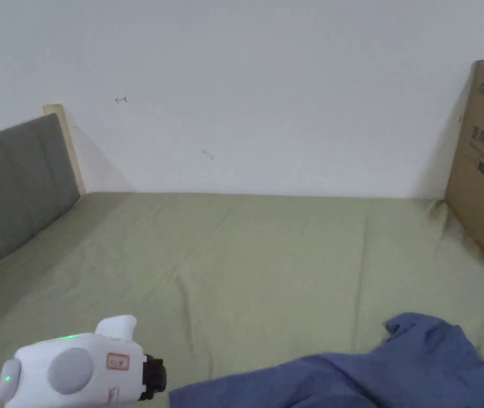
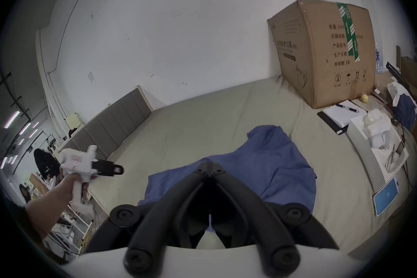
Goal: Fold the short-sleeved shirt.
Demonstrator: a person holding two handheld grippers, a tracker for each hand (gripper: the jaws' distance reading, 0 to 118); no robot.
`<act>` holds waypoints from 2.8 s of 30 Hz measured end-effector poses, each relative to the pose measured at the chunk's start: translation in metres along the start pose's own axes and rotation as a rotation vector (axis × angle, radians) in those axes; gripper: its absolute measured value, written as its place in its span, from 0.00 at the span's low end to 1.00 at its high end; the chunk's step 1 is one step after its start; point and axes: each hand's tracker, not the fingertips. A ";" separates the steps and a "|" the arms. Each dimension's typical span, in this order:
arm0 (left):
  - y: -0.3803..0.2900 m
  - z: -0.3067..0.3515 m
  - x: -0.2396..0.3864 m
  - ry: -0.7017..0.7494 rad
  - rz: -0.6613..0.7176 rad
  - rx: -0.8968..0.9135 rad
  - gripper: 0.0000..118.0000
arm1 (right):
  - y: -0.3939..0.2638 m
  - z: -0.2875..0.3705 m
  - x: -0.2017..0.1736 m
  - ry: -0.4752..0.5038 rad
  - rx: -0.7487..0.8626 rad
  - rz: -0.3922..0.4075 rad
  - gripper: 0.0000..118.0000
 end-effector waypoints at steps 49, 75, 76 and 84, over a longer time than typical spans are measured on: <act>-0.004 -0.083 -0.011 0.131 -0.009 0.161 0.01 | 0.047 -0.361 0.216 -0.395 -0.747 0.065 0.82; 0.061 0.157 0.055 0.075 -0.213 0.488 0.01 | 0.217 -0.014 0.060 -0.188 -0.040 0.154 0.01; 0.067 0.178 0.062 0.064 -0.219 0.523 0.01 | 0.228 0.005 0.051 -0.185 -0.006 0.155 0.01; 0.116 0.277 0.105 0.051 -0.271 0.654 0.01 | 0.312 0.085 -0.004 -0.196 0.189 0.210 0.01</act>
